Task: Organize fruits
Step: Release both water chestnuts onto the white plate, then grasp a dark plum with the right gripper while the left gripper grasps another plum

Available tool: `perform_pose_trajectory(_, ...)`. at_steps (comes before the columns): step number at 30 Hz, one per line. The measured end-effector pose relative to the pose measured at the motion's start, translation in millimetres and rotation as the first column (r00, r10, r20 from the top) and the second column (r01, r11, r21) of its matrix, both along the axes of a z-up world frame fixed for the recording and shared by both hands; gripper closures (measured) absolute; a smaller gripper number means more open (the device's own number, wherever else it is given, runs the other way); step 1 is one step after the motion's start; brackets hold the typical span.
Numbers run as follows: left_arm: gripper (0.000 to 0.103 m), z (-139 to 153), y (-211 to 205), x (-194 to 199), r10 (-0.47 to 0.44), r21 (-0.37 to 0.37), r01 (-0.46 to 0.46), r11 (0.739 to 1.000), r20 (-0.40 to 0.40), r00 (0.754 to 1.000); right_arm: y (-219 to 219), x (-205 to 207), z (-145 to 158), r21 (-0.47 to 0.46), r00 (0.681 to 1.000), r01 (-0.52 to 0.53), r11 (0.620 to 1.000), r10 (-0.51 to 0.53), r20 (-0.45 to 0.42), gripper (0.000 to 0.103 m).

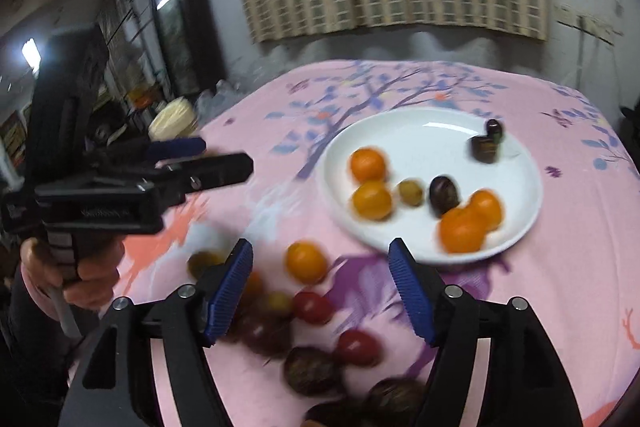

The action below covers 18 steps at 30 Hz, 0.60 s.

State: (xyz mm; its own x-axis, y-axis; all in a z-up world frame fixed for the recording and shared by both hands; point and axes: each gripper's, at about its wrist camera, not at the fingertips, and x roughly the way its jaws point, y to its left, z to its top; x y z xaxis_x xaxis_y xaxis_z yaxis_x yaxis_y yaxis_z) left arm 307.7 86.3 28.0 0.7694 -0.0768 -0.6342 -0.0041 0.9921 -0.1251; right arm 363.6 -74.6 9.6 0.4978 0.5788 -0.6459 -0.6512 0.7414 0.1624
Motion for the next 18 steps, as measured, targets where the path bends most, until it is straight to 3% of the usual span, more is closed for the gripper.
perform_pose_trajectory(4,0.007,-26,18,-42,0.058,-0.041,-0.058,0.997,0.011,0.998,29,-23,-20,-0.092,0.997,-0.063,0.994,0.059,-0.048,0.033)
perform_pose_trajectory(5,0.007,-32,20,-45,0.091,-0.013,-0.091,0.996,-0.019,0.996,35,-28,-24,-0.112,0.997,-0.067,0.991,0.061,-0.052,0.033)
perform_pose_trajectory(9,0.007,-33,21,-58,0.154,0.094,-0.156,0.983,0.024,0.988,44,-37,-33,-0.148,0.995,-0.081,0.986,0.071,-0.068,0.040)
perform_pose_trajectory(13,0.007,-32,37,-60,0.139,-0.015,-0.139,0.990,-0.005,0.990,43,-36,-36,-0.126,0.993,-0.076,0.989,0.064,-0.097,0.044)
perform_pose_trajectory(14,0.007,-32,39,-61,0.143,-0.022,-0.143,0.989,-0.007,0.990,41,-35,-36,-0.119,0.992,-0.076,0.990,0.063,-0.105,0.049)
perform_pose_trajectory(18,0.007,-31,42,-64,0.165,-0.021,-0.165,0.986,-0.003,0.986,33,-33,-34,-0.097,0.992,-0.055,0.994,0.044,-0.115,0.054)
